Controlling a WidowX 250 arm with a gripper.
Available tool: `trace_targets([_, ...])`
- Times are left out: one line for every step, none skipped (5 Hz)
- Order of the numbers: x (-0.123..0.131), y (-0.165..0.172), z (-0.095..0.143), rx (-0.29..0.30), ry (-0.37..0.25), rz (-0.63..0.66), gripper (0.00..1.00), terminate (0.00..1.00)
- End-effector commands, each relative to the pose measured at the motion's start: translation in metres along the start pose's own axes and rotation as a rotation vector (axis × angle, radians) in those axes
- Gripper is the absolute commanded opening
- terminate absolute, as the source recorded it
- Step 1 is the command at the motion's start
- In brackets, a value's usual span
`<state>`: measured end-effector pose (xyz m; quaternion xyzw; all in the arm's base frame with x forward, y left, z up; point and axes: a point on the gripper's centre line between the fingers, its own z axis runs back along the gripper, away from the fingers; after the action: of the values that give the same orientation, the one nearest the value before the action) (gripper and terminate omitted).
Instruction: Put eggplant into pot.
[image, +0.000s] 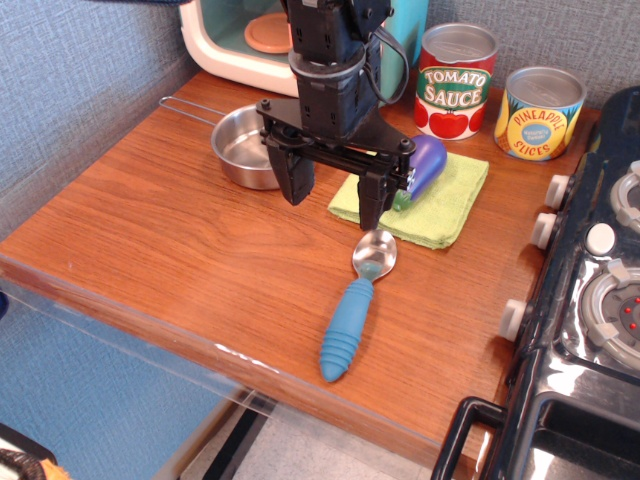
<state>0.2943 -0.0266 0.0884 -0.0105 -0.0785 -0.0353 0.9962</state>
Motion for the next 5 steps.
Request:
trace_targets([0.000,0.000,0.000,0.000,0.000,0.000,1.00,0.00])
trace_targets([0.005,0.000,-0.005,-0.022,0.016,0.029,1.00,0.00])
trace_targets([0.022,0.003,-0.007,-0.069,0.018,0.102,1.00,0.00])
trace_targets([0.049,0.004,-0.007,-0.096,-0.007,0.149,1.00,0.00])
trace_targets([0.075,0.003,-0.011,-0.097,-0.035,0.170,1.00,0.00])
